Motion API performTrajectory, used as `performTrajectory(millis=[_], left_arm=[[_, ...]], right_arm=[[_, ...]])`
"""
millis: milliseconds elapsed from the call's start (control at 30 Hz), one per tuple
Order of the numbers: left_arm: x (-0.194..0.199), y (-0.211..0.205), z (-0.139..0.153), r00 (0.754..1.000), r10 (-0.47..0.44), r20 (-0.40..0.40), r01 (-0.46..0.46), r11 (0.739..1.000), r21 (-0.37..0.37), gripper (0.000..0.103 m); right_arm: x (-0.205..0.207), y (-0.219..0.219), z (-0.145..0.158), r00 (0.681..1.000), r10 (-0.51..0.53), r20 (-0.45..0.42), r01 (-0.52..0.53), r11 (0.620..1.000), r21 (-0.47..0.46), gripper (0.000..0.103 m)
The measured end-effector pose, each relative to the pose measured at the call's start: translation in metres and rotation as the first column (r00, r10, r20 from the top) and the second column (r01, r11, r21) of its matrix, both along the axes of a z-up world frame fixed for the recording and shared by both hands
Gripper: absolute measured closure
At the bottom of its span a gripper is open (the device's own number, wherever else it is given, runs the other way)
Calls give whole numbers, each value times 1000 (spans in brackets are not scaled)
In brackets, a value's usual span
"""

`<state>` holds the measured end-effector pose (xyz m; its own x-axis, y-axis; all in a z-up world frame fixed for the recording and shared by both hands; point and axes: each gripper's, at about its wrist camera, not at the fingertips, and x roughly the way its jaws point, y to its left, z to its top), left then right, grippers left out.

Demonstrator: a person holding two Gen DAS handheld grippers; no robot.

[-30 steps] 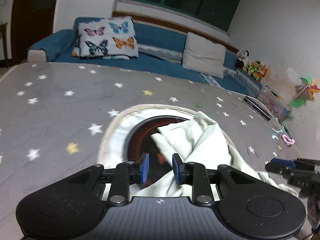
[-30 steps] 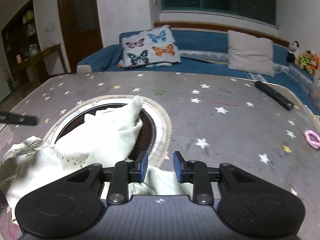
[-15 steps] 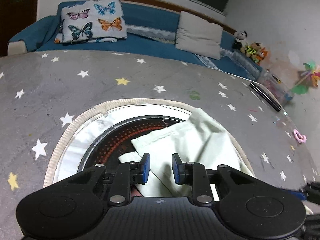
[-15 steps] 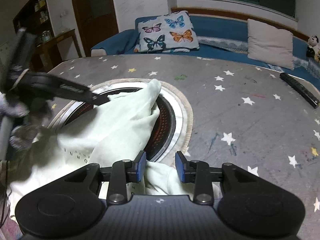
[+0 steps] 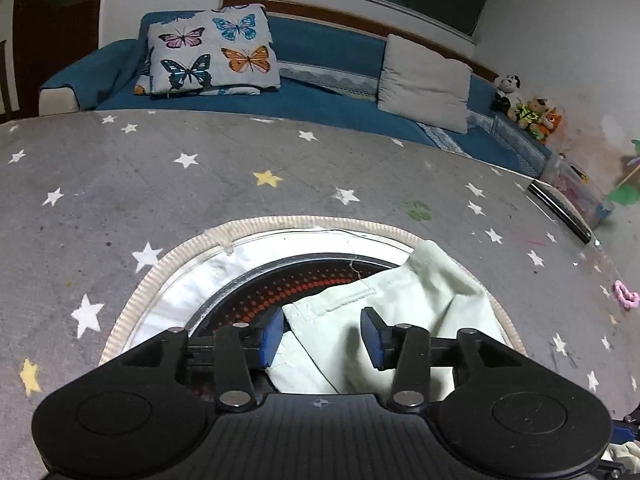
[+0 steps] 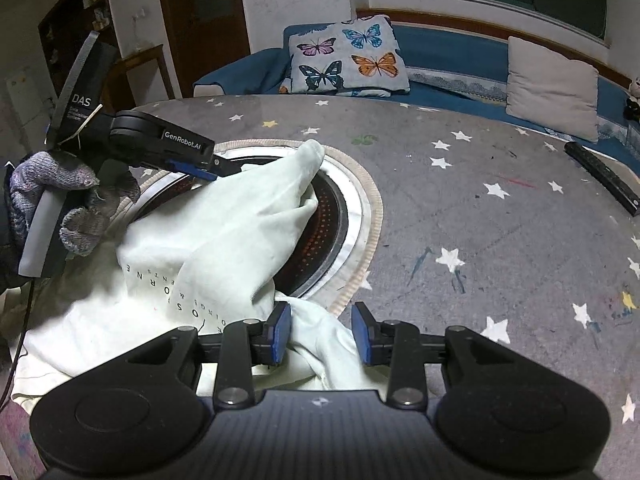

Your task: Fold clothes

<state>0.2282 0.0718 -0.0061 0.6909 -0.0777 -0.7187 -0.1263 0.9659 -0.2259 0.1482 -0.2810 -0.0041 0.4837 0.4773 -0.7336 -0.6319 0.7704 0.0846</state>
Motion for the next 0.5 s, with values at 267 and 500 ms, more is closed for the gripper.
performTrajectory(millis=[267, 500], left_arm=[[9, -6, -5, 999, -37, 7, 37, 999, 22, 90], [-5, -3, 30, 991, -49, 128, 47, 999, 19, 99]], right_arm=[[3, -1, -2, 1000, 6, 3, -6, 1000, 9, 66], [4, -3, -2, 1000, 14, -2, -14, 1000, 10, 66]])
